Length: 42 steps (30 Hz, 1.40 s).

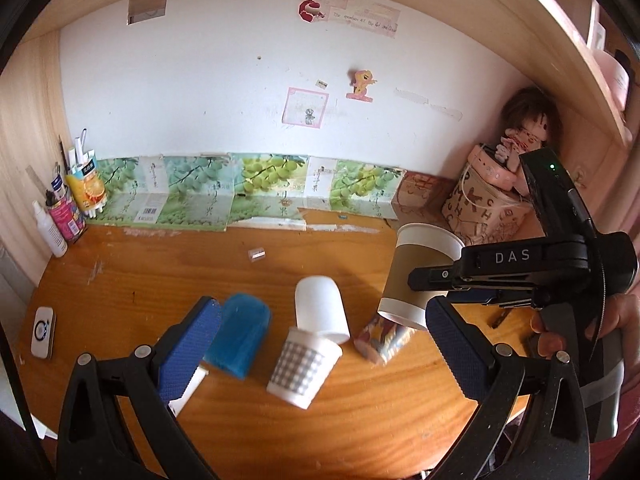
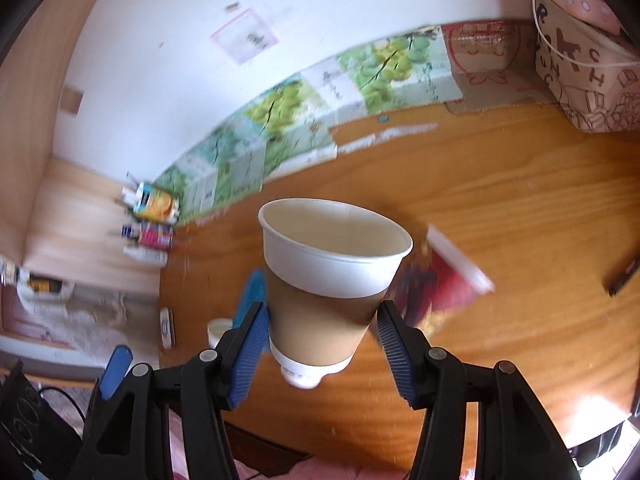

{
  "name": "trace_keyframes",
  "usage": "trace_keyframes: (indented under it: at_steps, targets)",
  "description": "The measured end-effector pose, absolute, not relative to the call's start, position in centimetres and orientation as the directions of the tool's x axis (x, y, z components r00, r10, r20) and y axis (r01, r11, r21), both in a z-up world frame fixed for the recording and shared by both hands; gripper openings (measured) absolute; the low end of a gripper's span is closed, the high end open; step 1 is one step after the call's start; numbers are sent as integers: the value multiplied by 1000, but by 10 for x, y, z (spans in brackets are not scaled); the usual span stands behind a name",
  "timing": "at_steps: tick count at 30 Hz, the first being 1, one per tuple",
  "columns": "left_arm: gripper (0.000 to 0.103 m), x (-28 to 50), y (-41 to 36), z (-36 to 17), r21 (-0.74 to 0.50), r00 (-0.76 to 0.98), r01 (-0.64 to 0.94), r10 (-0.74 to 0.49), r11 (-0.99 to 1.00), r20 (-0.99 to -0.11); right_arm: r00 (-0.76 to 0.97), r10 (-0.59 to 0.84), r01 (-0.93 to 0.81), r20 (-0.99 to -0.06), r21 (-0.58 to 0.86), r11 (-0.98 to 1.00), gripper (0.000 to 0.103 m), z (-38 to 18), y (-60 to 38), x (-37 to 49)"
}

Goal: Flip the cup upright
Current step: 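Carry the brown-sleeved cup with the right tool toward the left tool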

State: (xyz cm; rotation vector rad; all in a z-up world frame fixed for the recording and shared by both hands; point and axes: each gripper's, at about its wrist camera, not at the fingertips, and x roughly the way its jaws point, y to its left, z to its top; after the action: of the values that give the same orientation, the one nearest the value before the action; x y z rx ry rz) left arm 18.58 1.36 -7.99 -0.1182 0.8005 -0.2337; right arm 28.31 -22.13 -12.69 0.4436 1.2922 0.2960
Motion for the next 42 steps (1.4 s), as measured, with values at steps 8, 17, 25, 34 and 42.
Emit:
trace_keyframes:
  at_steps: [8,17,25,34,42]
  targets:
    - [102,133,16,-86,-189,655,157,-246,969,-715,198,419,-5,-886,427,904,57,-135,-206,221]
    - [102,88,26,-104,-186,620,79,-194,979,-761,74,383,-64,-921,379,923,57,-169,-181,174]
    - [102,79,27,-120,-169,553,42,-164,985,-817,14,365,-103,-931,362,926,58,-200,-167,156]
    - [102,97,23,-145,-162,458,55,-168,985,-873,-9,384,-79,-923,383,920,58,-225,-170,158]
    - [101,119,25,-165,-179,421,100,-204,979,-884,73,381,-70,-922,376,924,59,-232,-176,161]
